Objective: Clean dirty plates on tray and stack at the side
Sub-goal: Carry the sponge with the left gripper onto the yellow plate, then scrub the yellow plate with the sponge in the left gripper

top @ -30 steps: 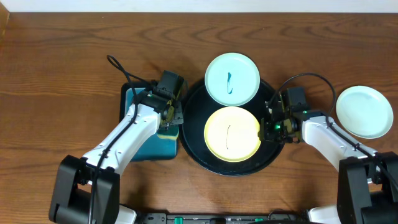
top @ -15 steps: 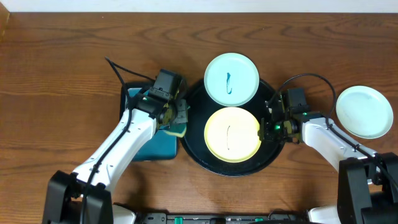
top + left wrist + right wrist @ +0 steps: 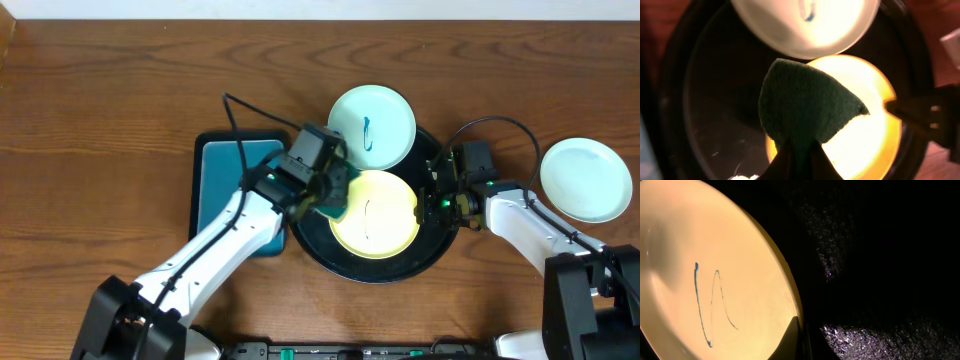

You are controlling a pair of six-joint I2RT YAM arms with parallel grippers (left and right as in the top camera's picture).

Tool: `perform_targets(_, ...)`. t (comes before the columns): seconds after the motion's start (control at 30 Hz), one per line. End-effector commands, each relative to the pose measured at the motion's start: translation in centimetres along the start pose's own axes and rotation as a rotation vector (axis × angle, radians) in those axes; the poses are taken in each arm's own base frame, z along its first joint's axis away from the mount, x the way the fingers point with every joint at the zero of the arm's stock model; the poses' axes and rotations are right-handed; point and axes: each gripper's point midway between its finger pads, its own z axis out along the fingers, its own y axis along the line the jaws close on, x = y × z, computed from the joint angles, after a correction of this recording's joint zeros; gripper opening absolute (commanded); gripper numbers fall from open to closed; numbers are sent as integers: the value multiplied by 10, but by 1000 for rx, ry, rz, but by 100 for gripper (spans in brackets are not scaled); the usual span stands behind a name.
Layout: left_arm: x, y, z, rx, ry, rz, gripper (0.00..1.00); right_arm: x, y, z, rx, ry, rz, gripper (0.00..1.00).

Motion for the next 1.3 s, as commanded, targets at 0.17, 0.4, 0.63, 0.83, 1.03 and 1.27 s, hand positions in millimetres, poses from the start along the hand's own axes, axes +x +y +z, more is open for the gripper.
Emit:
perform_targets(0.17, 16, -34, 36, 57, 27, -17, 7, 3, 4, 1, -5, 6, -5, 1)
perform_targets(0.4, 41, -54, 67, 72, 82, 48, 7, 3, 4, 1, -6, 6, -5, 1)
perform_targets(0.63, 76, -44, 95, 16, 194, 64, 8, 4, 3, 1, -3, 10, -4, 1)
perform_targets(0.83, 78, -1, 98, -207, 172, 83, 8, 4, 3, 1, -3, 9, -4, 1)
perform_targets(1.03, 57, 34, 88, -420, 51, 93, 7, 4, 3, 1, -3, 10, -4, 1)
perform_targets(1.27, 56, 31, 90, -404, 33, 20, 8, 5, 3, 1, -3, 11, -3, 1)
